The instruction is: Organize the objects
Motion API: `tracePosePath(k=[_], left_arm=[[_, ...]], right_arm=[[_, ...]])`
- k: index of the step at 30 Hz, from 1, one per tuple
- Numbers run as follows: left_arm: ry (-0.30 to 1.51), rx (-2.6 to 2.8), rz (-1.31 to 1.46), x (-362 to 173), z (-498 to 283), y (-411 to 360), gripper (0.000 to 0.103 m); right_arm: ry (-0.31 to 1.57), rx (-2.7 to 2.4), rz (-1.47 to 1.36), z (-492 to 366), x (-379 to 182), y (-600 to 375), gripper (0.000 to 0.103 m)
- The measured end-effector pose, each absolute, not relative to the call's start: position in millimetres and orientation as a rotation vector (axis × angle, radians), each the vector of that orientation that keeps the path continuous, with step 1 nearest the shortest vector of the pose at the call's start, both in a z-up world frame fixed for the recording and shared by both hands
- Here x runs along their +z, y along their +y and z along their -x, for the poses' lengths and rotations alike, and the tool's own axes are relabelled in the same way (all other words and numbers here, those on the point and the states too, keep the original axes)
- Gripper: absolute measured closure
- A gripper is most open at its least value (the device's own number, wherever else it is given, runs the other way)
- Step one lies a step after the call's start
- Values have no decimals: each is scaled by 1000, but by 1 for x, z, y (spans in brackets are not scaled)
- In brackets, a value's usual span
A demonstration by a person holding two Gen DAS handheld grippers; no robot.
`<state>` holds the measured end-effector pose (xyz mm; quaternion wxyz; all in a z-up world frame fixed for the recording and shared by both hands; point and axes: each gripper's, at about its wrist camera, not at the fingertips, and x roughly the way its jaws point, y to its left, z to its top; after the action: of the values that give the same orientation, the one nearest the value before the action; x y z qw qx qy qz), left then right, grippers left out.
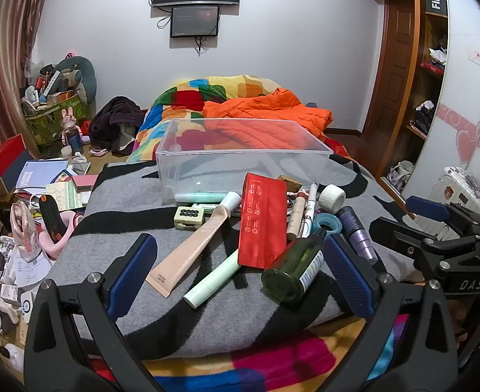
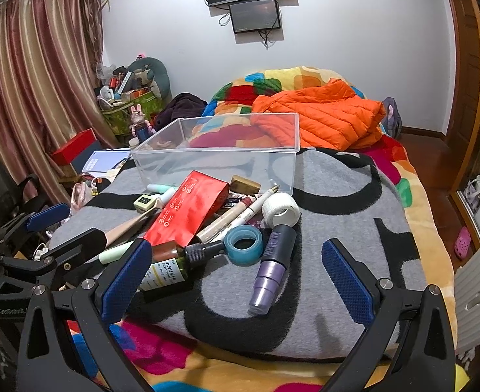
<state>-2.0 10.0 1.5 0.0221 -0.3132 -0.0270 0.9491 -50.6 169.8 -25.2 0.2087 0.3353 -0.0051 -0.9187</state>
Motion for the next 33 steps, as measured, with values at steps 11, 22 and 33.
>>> tracePosePath(k=[11,22,33], left_arm=[[-85,2939,969,2,2,11,0],[-102,2926,972,1,1,12,0],[-143,2887,980,-2,2,6,0]], right_arm=[[-16,-2557,-930,50,-25,169,0],[-19,-2556,-929,50,-25,169,0],[-24,-2548,-930,50,-27,168,0]])
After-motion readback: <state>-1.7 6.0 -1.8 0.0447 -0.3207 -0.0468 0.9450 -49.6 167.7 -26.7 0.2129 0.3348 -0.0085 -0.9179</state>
